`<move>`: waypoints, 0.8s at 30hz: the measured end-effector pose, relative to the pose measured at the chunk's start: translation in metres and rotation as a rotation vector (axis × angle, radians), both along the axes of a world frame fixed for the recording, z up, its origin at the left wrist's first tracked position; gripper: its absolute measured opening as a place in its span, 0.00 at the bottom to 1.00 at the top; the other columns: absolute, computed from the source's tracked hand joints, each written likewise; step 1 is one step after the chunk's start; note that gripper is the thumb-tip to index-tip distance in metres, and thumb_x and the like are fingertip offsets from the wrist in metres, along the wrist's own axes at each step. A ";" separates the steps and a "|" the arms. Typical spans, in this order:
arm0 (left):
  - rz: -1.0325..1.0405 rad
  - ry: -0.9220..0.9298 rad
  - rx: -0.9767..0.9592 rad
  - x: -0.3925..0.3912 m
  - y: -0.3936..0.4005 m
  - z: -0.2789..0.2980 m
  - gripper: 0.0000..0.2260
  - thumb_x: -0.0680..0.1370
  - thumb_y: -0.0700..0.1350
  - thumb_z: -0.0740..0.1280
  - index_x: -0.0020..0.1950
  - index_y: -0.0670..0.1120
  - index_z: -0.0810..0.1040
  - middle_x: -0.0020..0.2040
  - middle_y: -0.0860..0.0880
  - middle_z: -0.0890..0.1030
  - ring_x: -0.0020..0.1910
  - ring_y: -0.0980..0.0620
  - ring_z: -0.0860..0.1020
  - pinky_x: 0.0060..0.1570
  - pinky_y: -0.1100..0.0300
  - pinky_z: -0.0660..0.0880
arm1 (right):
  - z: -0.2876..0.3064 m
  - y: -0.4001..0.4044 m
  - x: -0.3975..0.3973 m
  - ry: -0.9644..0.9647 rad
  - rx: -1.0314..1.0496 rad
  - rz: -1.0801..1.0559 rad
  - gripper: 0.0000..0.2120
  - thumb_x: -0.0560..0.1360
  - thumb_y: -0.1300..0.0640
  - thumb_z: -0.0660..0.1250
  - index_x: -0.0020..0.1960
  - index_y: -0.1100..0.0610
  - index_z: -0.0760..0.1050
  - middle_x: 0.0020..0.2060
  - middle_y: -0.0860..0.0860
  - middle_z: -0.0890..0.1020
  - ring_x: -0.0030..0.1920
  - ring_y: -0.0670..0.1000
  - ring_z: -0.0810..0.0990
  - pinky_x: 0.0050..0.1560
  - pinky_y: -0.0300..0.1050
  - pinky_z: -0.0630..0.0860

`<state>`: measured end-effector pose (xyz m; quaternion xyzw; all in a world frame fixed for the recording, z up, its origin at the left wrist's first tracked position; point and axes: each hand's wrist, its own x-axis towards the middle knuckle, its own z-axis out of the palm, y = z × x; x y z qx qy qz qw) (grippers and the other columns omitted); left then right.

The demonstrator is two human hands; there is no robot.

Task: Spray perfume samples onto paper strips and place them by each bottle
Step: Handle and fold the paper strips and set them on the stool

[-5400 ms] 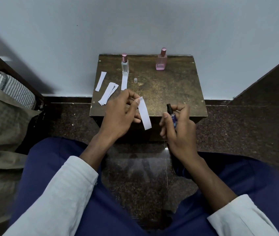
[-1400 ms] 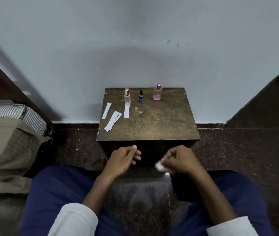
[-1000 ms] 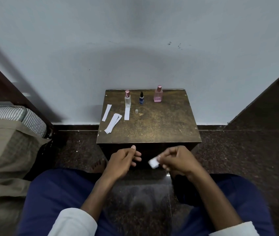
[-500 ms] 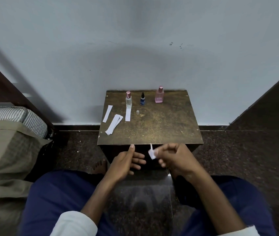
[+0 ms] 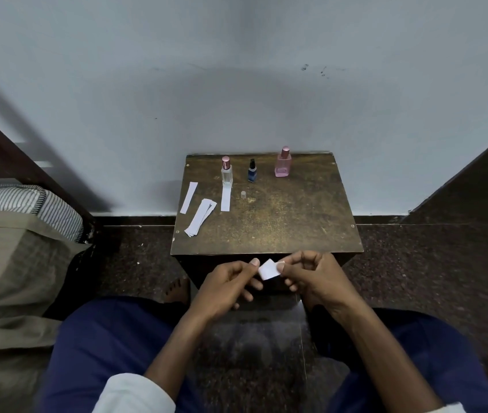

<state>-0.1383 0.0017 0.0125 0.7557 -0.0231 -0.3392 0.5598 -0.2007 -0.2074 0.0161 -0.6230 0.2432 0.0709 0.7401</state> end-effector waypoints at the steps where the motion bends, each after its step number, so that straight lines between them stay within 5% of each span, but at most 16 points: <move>1: -0.021 -0.037 0.010 0.000 0.000 0.001 0.19 0.83 0.63 0.65 0.52 0.50 0.86 0.47 0.51 0.89 0.38 0.56 0.81 0.35 0.63 0.72 | -0.002 -0.001 -0.001 0.000 -0.005 -0.006 0.05 0.73 0.64 0.79 0.47 0.64 0.85 0.34 0.59 0.84 0.30 0.48 0.81 0.32 0.37 0.78; 6: 0.024 -0.124 0.031 -0.006 -0.001 0.002 0.16 0.79 0.65 0.68 0.55 0.56 0.85 0.50 0.56 0.88 0.40 0.57 0.83 0.41 0.63 0.74 | 0.000 -0.001 -0.003 0.000 0.004 0.021 0.06 0.74 0.64 0.78 0.48 0.64 0.85 0.34 0.57 0.84 0.31 0.47 0.81 0.32 0.36 0.77; 9: 0.025 -0.352 0.024 -0.007 0.000 0.002 0.11 0.82 0.60 0.70 0.60 0.59 0.85 0.56 0.57 0.84 0.51 0.58 0.83 0.50 0.64 0.77 | 0.004 0.000 -0.004 -0.020 -0.038 0.055 0.06 0.74 0.63 0.78 0.49 0.64 0.86 0.35 0.57 0.85 0.32 0.47 0.81 0.33 0.36 0.78; 13: -0.139 -0.540 0.052 -0.010 -0.001 -0.001 0.15 0.76 0.67 0.70 0.55 0.61 0.87 0.62 0.62 0.79 0.65 0.59 0.77 0.58 0.61 0.75 | 0.008 0.002 -0.007 -0.044 -0.080 0.086 0.05 0.74 0.62 0.79 0.48 0.63 0.86 0.37 0.58 0.85 0.33 0.46 0.82 0.34 0.36 0.78; 19: -0.076 -0.524 0.031 -0.009 0.001 -0.008 0.15 0.75 0.66 0.70 0.44 0.56 0.86 0.58 0.61 0.82 0.60 0.58 0.81 0.62 0.52 0.78 | 0.011 0.000 -0.008 -0.021 -0.067 0.067 0.05 0.74 0.61 0.79 0.48 0.61 0.87 0.35 0.54 0.85 0.32 0.46 0.81 0.33 0.36 0.78; 24: -0.018 -0.492 0.003 -0.008 0.003 -0.005 0.19 0.79 0.63 0.66 0.48 0.50 0.89 0.54 0.58 0.84 0.56 0.61 0.82 0.59 0.59 0.76 | 0.013 -0.007 -0.007 -0.006 -0.022 -0.045 0.03 0.74 0.63 0.79 0.46 0.60 0.85 0.33 0.53 0.83 0.31 0.45 0.80 0.31 0.33 0.77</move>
